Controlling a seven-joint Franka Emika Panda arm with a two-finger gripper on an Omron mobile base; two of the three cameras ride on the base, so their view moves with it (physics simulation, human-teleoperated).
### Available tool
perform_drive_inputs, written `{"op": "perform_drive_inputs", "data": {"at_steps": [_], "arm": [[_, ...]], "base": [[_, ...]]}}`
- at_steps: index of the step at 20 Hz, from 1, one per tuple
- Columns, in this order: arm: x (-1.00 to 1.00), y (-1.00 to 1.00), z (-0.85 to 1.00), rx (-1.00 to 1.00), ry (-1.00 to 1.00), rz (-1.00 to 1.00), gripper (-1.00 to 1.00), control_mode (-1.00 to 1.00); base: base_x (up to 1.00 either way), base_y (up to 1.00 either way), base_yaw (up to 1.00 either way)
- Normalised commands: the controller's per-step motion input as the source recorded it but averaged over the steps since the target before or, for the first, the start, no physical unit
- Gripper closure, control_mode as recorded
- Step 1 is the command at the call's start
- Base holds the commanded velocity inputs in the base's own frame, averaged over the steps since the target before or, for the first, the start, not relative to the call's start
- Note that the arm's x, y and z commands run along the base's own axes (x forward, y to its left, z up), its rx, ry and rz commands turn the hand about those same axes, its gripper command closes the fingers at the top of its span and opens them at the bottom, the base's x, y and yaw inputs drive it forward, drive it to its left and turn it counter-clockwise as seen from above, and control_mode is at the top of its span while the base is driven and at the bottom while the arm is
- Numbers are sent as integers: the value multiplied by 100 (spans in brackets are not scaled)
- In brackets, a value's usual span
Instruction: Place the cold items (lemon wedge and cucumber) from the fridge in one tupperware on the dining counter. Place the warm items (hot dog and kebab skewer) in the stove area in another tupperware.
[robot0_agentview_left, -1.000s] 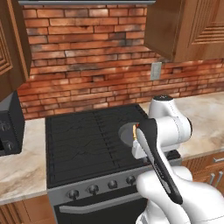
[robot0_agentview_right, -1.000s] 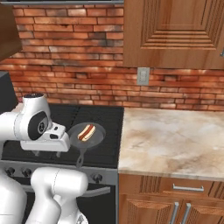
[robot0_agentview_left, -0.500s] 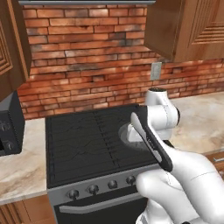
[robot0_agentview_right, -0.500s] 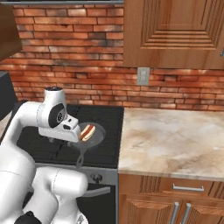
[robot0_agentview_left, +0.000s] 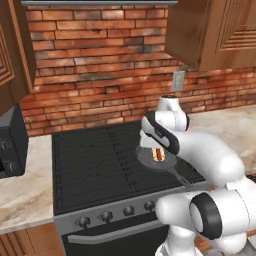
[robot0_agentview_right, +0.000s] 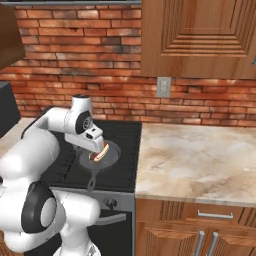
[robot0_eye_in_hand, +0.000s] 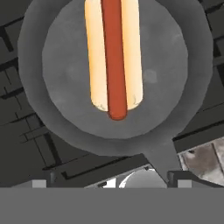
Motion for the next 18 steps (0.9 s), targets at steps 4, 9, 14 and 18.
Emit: {"op": "perform_drive_inputs", "data": {"at_steps": [4,9,14,18], "arm": [[100,-20,-42,0,-11,-2,-100,-100],[94,-28,-29,0,-8,2,-100,-100],[63,-10,-19,-8,0,0,-100,-100],[12,0,-12,-3,0,0,-100,-100]], "base": [[0,0,0],[0,0,0],[0,0,0],[0,0,0]]}}
